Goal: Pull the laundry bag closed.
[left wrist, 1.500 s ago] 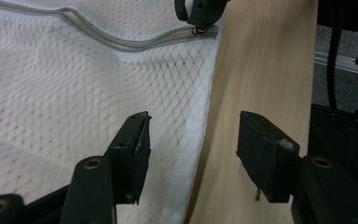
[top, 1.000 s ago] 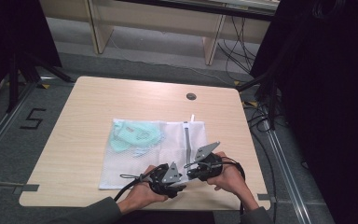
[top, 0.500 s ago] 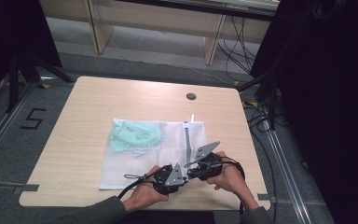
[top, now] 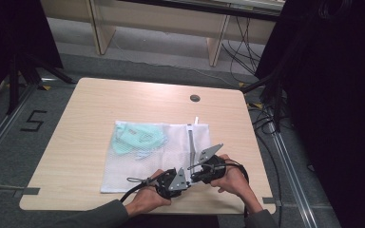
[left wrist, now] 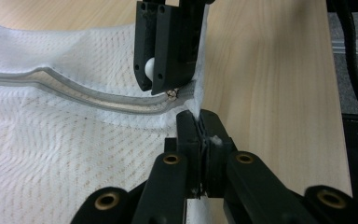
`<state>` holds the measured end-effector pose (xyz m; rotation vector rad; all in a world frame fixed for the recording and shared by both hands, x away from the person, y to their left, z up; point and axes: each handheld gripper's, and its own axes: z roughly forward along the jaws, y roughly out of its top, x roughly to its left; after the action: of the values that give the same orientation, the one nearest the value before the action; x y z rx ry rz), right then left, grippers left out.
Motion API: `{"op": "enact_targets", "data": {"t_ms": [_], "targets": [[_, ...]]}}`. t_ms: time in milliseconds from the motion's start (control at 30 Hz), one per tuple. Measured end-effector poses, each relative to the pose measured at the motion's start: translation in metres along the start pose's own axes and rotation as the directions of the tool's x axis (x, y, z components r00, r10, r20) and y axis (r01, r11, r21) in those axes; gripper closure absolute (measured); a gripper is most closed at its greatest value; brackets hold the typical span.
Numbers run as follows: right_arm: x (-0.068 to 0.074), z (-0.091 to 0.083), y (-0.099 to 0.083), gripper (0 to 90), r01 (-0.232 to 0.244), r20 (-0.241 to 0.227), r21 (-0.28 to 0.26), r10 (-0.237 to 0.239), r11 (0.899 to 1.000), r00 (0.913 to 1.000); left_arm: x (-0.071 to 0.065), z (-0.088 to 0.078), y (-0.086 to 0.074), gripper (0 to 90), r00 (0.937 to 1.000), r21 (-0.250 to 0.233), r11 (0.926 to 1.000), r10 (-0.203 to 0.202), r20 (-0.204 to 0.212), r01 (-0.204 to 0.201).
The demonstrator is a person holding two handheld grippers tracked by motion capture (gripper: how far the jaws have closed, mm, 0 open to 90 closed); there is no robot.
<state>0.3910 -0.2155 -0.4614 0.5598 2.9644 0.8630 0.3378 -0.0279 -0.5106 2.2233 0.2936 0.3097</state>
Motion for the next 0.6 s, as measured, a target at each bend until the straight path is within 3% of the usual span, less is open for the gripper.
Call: {"op": "enact_targets", "data": {"t_ms": [33, 67, 100, 167, 233, 367, 433, 467, 600], "targets": [[-0.0003, 0.0023, -0.0005, 86.6, -0.006, 0.009, 0.004, 0.006, 1.000, 0.9999, 0.0005, -0.0002, 0.0003, 88.0, 0.9996, 0.019, 0.9998, 0.002, 0.030, -0.002], [-0.0006, 0.0026, -0.0002, 86.5, -0.008, 0.007, 0.012, 0.008, 1.000, 0.9999, 0.0006, 0.0002, 0.0000, 88.0, 0.9994, 0.021, 0.9998, 0.000, 0.034, 0.000], [-0.0007, 0.0030, 0.0000, 86.5, -0.008, 0.010, 0.014, 0.008, 1.000, 0.9999, 0.0012, 0.0012, -0.0001, 88.0, 0.9997, -0.003, 1.0000, 0.008, 0.021, -0.008], [0.0007, 0.0033, -0.0002, 86.6, -0.034, -0.002, 0.016, 0.034, 0.999, 0.9994, 0.0024, 0.0001, 0.0000, 88.0, 0.9997, 0.005, 0.9998, 0.021, 0.016, -0.021], [-0.0019, 0.0039, 0.0004, 86.6, -0.002, 0.008, 0.014, 0.002, 1.000, 1.0000, 0.0036, -0.0009, 0.0004, 88.0, 0.9995, 0.013, 0.9999, 0.006, 0.031, -0.007], [-0.0034, 0.0060, 0.0007, 86.5, 0.003, 0.012, 0.019, -0.003, 1.000, 0.9999, 0.0033, -0.0004, -0.0003, 88.1, 0.9989, 0.001, 0.9998, -0.017, 0.044, 0.017], [-0.0050, 0.0077, 0.0008, 86.6, 0.015, 0.001, 0.015, -0.015, 1.000, 0.9999, 0.0036, -0.0011, 0.0000, 88.1, 0.9988, 0.016, 0.9999, -0.001, 0.050, 0.001], [-0.0046, 0.0085, 0.0003, 86.6, -0.001, 0.008, 0.020, 0.001, 1.000, 1.0000, 0.0032, -0.0004, -0.0006, 88.1, 0.9988, 0.014, 0.9999, -0.005, 0.048, 0.004], [-0.0061, 0.0107, 0.0002, 86.6, 0.007, 0.009, 0.027, -0.007, 1.000, 0.9999, 0.0029, -0.0001, -0.0010, 88.2, 0.9980, 0.014, 0.9998, -0.018, 0.061, 0.018]]}}
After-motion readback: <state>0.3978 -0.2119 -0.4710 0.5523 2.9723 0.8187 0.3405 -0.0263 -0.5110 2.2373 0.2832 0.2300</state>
